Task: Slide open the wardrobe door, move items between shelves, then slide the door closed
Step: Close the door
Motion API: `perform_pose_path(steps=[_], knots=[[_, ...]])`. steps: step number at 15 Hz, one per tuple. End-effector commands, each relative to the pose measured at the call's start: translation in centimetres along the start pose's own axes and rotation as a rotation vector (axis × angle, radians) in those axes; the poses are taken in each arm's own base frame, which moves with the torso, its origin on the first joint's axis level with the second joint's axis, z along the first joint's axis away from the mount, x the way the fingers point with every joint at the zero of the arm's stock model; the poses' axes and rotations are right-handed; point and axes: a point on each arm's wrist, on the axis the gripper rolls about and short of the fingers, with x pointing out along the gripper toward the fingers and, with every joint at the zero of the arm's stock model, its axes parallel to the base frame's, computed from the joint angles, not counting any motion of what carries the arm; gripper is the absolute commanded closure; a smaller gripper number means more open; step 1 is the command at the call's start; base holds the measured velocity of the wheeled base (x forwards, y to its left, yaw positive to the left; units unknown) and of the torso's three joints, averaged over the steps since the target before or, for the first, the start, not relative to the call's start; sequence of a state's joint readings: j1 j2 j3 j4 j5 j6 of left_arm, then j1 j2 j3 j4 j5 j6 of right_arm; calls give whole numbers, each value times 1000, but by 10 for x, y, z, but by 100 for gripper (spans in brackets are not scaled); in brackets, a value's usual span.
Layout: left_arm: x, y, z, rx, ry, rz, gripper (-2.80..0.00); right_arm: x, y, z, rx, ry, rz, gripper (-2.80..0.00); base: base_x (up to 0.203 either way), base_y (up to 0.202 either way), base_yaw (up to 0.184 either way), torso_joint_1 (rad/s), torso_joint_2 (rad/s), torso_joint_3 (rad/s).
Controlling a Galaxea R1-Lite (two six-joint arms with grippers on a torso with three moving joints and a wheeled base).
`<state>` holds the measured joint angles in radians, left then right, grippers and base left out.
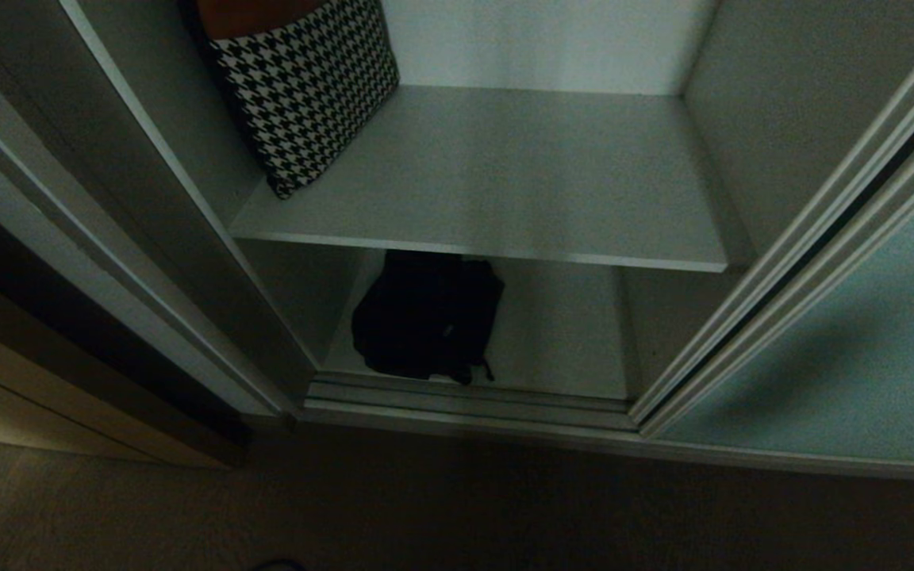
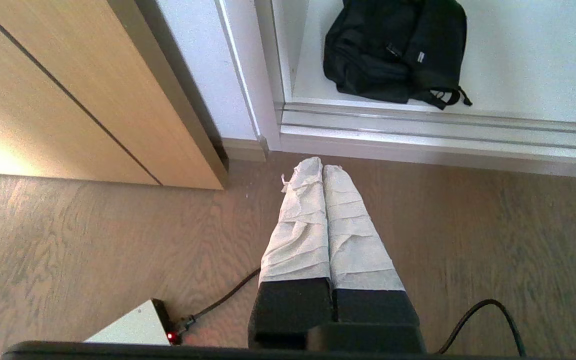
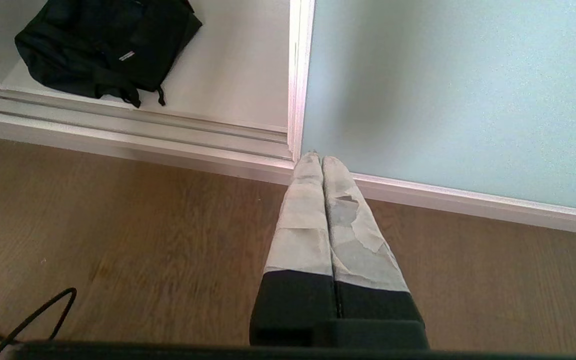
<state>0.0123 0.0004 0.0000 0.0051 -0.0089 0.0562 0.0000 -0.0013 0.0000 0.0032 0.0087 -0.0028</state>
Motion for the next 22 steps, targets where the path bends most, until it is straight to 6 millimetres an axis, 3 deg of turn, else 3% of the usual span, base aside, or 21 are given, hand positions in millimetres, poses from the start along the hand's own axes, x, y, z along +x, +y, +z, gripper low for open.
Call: perform_pose_path(steps=[1, 16, 19, 22], knots=[[0, 0, 0, 1, 2, 0, 0, 0, 0, 0, 0, 1, 0, 0, 0, 0, 0, 0, 0, 0], [0, 0, 0, -6, 1, 0, 0, -2, 0, 4, -4, -2, -4, 0, 0, 0, 0, 0, 0, 0], [0, 0, 0, -6, 1, 0, 0, -22, 0, 50, 27, -38, 2, 0, 0, 0, 0, 0, 0, 0], [0, 0, 0, -6, 1, 0, 0, -44, 0, 122, 188, -20, 27, 0, 0, 0, 0, 0, 0, 0]])
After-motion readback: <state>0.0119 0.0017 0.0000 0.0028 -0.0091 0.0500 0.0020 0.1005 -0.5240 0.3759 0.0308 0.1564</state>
